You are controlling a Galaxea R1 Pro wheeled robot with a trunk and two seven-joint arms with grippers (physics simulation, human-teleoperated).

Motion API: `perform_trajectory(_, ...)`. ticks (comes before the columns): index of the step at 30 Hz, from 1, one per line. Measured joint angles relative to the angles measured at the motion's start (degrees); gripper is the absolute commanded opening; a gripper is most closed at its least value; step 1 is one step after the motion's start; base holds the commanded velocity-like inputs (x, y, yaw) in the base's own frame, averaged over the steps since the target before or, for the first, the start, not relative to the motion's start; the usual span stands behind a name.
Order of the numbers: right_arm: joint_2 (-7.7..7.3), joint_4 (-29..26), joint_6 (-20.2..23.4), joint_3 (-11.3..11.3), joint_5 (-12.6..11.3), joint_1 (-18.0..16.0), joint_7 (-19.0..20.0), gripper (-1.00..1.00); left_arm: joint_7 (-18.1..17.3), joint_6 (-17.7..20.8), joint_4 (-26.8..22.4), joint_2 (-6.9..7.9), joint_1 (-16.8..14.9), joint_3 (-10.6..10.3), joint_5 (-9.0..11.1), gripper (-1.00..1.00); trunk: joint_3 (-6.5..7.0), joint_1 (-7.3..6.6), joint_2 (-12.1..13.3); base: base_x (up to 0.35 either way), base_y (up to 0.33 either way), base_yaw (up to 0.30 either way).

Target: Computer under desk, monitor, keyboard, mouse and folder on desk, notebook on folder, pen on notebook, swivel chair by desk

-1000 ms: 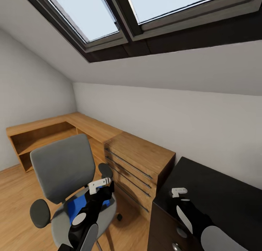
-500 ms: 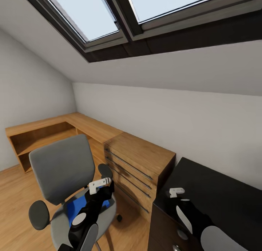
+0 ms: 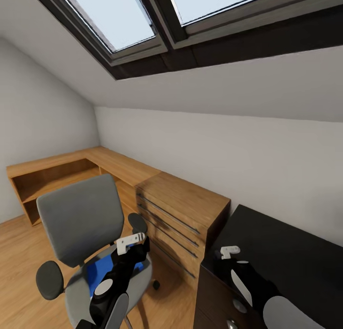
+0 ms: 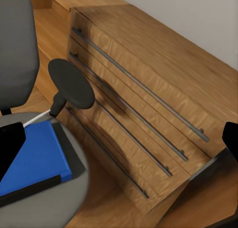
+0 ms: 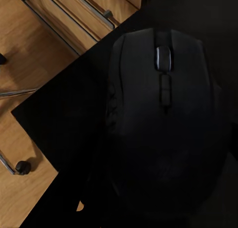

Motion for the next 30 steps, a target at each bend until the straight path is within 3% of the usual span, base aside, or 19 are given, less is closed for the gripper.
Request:
perform_trajectory(4,-0.01,-0.03,-0.01,0.0,0.0,0.0,0.0,-1.0,0.0,-0.01,0.0,0.0,0.0,0.0,0.0,1.0,-0.72,0.88,-1.61,0.0,0.0,0.0)
perform_trajectory(22,-0.02,-0.04,0.16,0.0,0.0,0.0,0.02,-1.0,0.0,0.0,0.0,0.01,0.0,0.01,0.0,1.0,-0.72,0.89,-1.62,0.0,0.0,0.0)
perform_trajectory(30,-0.07,-0.04,0.27,0.0,0.0,0.0,0.0,-1.0,0.0,-0.06,0.0,-0.02,0.0,0.0,0.0,1.0,-1.62,1.99,-3.63,0.0,0.0,0.0)
